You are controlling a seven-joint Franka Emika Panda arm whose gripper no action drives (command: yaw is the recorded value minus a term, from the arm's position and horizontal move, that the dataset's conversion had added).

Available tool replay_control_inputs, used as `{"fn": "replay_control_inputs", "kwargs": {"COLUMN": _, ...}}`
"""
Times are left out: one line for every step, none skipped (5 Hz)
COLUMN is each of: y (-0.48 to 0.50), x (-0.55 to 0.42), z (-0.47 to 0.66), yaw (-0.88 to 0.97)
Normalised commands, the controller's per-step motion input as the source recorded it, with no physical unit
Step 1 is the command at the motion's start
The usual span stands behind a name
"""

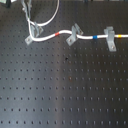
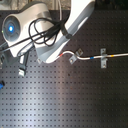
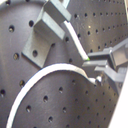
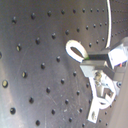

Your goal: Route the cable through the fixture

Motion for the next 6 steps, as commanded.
{"fn": "replay_control_inputs", "kwargs": {"y": -0.192, "x": 0.096, "z": -0.4, "yaw": 0.19}}
{"fn": "replay_control_inputs", "kwargs": {"y": -0.182, "x": 0.092, "z": -0.34, "yaw": 0.19}}
{"fn": "replay_control_inputs", "kwargs": {"y": -0.027, "x": 0.06, "z": -0.18, "yaw": 0.0}}
{"fn": "replay_control_inputs", "kwargs": {"y": -0.086, "x": 0.071, "z": -0.01, "yaw": -0.01}}
{"fn": "replay_control_inputs", "kwargs": {"y": -0.071, "x": 0.164, "z": -0.38, "yaw": 0.0}}
{"fn": "replay_control_inputs", "kwargs": {"y": -0.042, "x": 0.164, "z": -0.29, "yaw": 0.0}}
